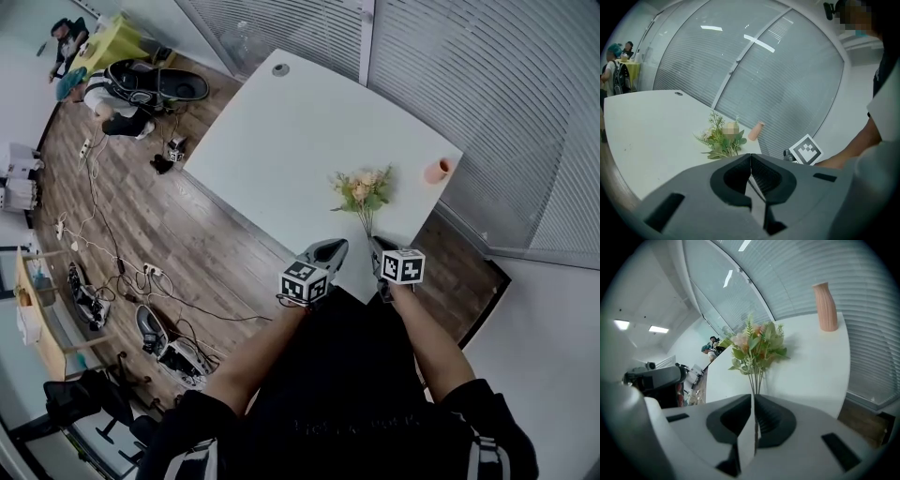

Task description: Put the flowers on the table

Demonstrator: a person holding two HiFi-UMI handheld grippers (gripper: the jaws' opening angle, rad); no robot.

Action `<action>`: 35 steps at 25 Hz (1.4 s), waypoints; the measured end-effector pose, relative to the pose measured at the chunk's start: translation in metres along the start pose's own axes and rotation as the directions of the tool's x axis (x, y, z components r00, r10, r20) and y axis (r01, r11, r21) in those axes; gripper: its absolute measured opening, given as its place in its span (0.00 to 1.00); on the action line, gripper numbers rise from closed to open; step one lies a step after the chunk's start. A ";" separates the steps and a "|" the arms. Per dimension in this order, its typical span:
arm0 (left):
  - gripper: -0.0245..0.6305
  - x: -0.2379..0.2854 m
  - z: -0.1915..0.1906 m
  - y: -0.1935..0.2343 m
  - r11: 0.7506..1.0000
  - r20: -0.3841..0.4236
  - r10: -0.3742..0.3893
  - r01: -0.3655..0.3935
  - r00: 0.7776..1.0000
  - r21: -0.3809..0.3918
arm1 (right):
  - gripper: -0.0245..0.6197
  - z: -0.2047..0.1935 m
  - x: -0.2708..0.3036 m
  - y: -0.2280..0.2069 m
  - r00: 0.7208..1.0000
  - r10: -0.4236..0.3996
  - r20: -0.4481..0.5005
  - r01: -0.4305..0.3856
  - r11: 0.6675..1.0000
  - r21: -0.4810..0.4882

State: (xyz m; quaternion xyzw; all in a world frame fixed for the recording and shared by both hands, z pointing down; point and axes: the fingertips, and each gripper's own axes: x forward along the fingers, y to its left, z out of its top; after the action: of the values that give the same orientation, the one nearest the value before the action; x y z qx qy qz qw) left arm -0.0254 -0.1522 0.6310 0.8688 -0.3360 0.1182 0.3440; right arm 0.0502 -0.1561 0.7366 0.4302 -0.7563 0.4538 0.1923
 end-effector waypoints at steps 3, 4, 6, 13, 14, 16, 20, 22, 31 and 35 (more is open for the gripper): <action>0.07 -0.001 0.002 -0.003 1.000 0.011 -0.001 0.000 1.000 0.014 | 0.09 0.007 -0.013 0.004 0.999 0.001 0.038 0.000 0.999 -0.036; 0.07 -0.002 0.003 -0.005 1.000 0.016 -0.003 0.003 1.000 0.023 | 0.09 0.010 -0.018 0.007 0.998 0.006 0.057 -0.003 0.999 -0.050; 0.07 -0.005 0.004 -0.013 0.999 0.025 -0.010 0.009 1.000 0.045 | 0.09 0.016 -0.032 0.016 0.995 0.021 0.099 -0.011 0.995 -0.103; 0.07 -0.023 0.013 -0.037 0.995 0.074 -0.034 0.027 0.997 0.094 | 0.09 0.041 -0.077 0.058 0.960 0.138 0.245 -0.089 0.976 -0.200; 0.07 -0.026 0.013 -0.041 0.994 0.079 -0.033 0.025 0.996 0.103 | 0.09 0.043 -0.083 0.063 0.955 0.149 0.258 -0.094 0.972 -0.214; 0.07 -0.032 0.015 -0.047 0.992 0.092 -0.037 0.025 0.995 0.123 | 0.09 0.047 -0.095 0.075 0.945 0.171 0.280 -0.100 0.963 -0.250; 0.07 -0.040 0.019 -0.061 0.978 0.109 -0.054 0.030 0.993 0.207 | 0.09 0.056 -0.124 0.098 0.915 0.224 0.336 -0.130 0.951 -0.280; 0.07 -0.042 0.016 -0.066 0.970 0.122 -0.071 0.040 0.990 0.239 | 0.09 0.059 -0.140 0.104 0.898 0.247 0.363 -0.144 0.946 -0.289; 0.07 -0.059 0.040 -0.115 0.955 0.158 -0.118 0.068 0.980 0.288 | 0.09 0.063 -0.191 0.114 0.861 0.283 0.423 -0.165 0.941 -0.295; 0.07 -0.072 0.059 -0.132 0.951 0.200 -0.140 0.075 0.970 0.300 | 0.09 0.067 -0.204 0.119 0.844 0.291 0.452 -0.174 0.944 -0.282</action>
State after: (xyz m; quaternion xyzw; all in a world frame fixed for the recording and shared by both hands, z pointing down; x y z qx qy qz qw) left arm 0.0073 -0.0849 0.4875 0.9347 -0.3026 0.0510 0.1795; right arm 0.0721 -0.0901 0.5010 0.4098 -0.8741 0.2604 -0.0127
